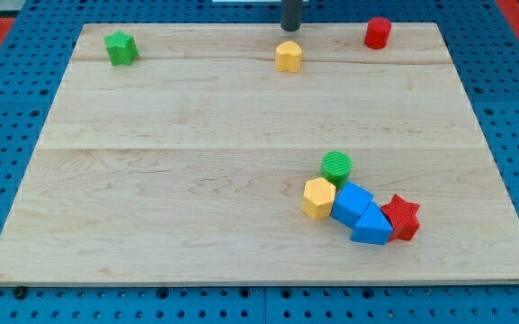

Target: Push the yellow heart slightly to the down

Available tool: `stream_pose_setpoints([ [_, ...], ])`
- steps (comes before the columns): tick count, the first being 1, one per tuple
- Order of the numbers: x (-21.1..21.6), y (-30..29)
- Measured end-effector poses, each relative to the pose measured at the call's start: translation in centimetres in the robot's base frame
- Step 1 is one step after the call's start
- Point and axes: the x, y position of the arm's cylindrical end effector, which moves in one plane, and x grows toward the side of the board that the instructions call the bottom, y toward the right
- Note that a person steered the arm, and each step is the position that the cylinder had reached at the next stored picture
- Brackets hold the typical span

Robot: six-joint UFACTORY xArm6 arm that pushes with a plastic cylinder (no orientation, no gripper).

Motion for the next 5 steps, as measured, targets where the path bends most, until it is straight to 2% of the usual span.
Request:
stream_pose_setpoints([
  [5, 11.8, 0.3],
])
